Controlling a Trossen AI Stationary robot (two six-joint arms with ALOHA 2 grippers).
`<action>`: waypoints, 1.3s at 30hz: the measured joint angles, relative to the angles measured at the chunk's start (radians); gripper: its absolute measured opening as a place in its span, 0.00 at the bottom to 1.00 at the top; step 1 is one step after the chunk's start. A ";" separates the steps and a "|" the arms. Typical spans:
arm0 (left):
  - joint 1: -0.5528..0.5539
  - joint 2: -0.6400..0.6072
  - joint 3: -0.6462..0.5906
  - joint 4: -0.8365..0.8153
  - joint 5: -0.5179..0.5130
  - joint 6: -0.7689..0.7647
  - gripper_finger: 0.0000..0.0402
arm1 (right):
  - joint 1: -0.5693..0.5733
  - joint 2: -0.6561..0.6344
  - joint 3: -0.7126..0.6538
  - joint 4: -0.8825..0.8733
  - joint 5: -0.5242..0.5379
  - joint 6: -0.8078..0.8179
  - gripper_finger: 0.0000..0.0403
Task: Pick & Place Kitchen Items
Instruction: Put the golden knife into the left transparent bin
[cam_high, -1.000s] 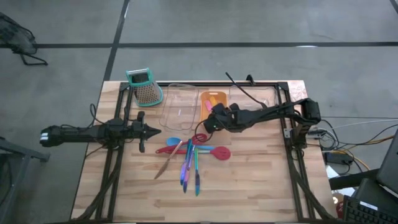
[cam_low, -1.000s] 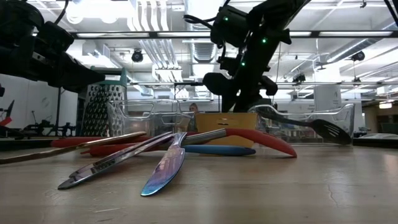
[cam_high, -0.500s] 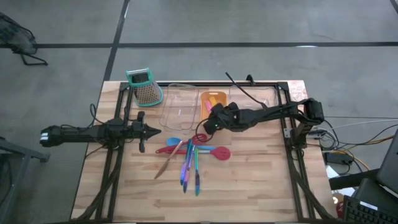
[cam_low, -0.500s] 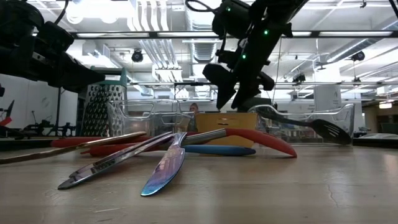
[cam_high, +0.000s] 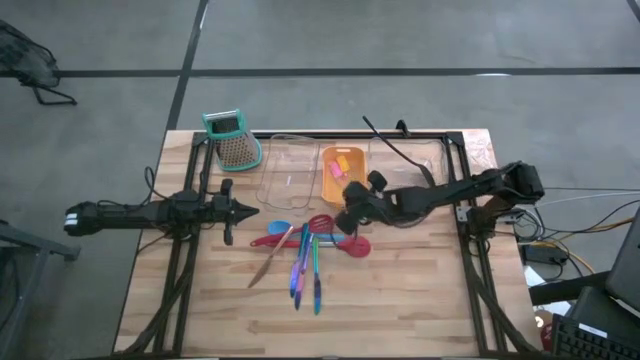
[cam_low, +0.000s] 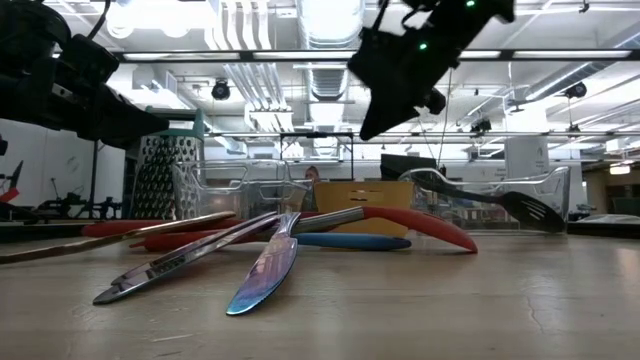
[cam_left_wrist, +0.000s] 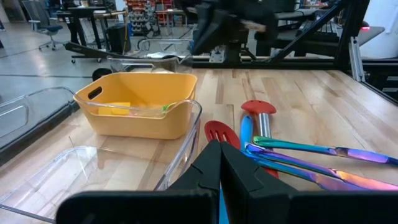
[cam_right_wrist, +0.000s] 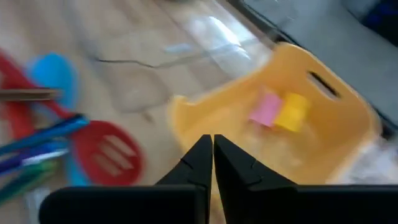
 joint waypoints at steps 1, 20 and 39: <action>0.000 0.000 0.000 0.000 0.000 0.000 0.01 | 0.015 -0.020 -0.036 0.056 -0.010 -0.012 0.03; 0.000 0.001 0.000 0.000 0.000 0.000 0.01 | 0.264 -0.529 -0.639 0.632 -0.089 -0.294 0.02; 0.000 0.001 0.000 0.000 0.000 0.000 0.01 | 0.186 -1.032 -0.875 0.565 -0.369 -0.391 0.02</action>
